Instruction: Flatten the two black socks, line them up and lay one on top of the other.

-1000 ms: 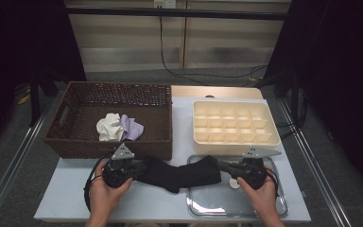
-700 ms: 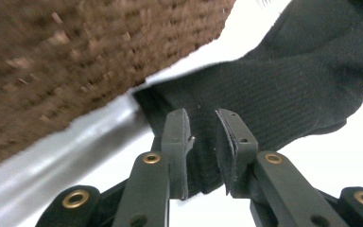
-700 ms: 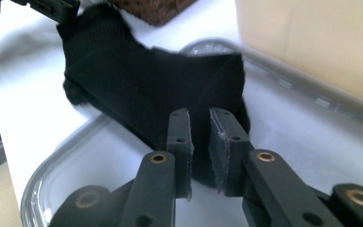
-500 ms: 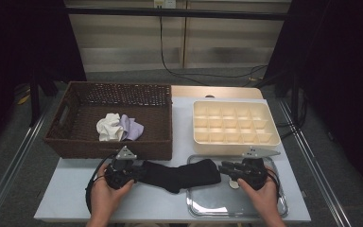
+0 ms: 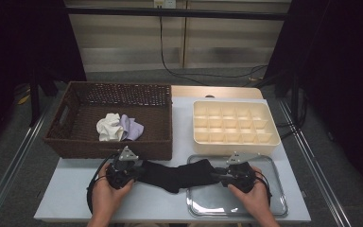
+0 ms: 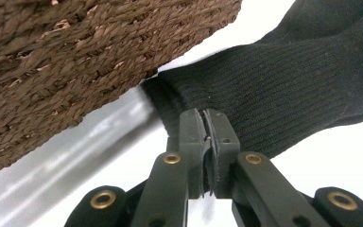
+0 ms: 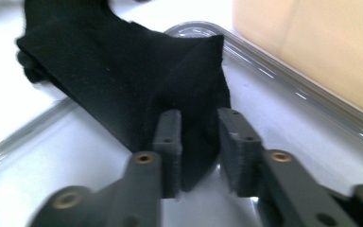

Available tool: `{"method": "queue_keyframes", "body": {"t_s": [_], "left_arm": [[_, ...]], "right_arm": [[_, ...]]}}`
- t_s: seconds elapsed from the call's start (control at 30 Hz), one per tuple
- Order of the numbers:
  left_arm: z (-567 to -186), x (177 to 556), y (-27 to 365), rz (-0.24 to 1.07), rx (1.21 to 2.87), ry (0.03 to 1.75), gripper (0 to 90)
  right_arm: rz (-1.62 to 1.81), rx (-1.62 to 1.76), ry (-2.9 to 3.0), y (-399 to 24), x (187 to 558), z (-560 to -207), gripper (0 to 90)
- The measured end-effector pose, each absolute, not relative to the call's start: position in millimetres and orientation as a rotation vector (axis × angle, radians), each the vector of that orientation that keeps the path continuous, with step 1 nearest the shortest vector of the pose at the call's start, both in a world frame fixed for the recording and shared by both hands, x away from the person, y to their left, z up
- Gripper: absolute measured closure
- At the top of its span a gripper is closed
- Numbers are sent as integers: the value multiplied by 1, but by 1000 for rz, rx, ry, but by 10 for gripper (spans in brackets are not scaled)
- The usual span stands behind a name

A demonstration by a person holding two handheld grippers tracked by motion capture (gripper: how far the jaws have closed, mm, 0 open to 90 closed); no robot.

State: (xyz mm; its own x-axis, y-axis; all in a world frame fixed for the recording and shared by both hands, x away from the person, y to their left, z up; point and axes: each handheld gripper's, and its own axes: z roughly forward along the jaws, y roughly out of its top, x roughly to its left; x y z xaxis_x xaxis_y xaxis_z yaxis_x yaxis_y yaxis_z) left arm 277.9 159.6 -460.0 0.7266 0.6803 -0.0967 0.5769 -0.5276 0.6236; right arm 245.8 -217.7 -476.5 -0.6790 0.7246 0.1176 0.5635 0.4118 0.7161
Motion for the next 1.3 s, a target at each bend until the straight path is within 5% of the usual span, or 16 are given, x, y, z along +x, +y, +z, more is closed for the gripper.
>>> {"method": "queue_keyframes", "body": {"t_s": [0.1,0.53,0.63,0.8,0.97,1.3], "left_arm": [[-459,278,162,212,2294,945,875],[-461,280,167,198,2240,987,839],[-461,280,169,226,2206,1030,715],[-465,281,165,206,2225,1038,631],[-463,279,157,190,2283,1025,788],[-461,279,161,196,2292,1033,806]], "right_arm": [[1130,1190,2449,-224,248,-476,836],[1191,1214,2470,-229,245,-478,838],[1196,1210,2468,-229,245,-478,836],[1195,1216,2466,-229,245,-478,832],[1160,1220,2416,-235,247,-475,796],[1138,1134,2402,-218,244,-467,673]]}}
